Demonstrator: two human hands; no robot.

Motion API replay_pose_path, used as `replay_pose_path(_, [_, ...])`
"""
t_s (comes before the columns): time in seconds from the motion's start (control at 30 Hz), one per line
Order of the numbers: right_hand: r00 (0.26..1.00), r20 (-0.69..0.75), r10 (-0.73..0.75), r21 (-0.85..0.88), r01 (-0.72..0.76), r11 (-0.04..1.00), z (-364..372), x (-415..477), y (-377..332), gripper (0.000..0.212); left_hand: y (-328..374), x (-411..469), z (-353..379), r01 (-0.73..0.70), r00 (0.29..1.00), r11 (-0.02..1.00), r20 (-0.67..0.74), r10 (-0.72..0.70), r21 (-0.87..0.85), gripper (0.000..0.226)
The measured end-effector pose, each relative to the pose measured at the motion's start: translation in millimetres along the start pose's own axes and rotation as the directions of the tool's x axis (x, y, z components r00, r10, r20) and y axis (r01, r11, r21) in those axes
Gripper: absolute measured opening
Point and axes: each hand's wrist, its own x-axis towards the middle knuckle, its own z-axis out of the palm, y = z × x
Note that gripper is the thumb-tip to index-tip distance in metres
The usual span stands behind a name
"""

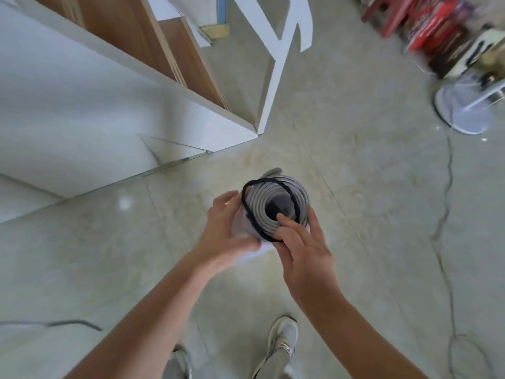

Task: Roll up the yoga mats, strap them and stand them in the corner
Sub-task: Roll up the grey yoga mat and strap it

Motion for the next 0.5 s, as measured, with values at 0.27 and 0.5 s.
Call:
replay_pose_path(0.27, [0.996,0.07,-0.054,-0.024,0.056,0.998,26,-28,-88,0.013,36,-13,-55,0.422,0.906,0.864,-0.163,-0.39,0.275,0.064])
replay_pose_path(0.5, [0.999,-0.04,-0.031,0.064,0.033,0.997,22,-33,-100,0.027,8,-27,-39,0.325,0.93,0.793,-0.327,-0.168,0.515,0.041])
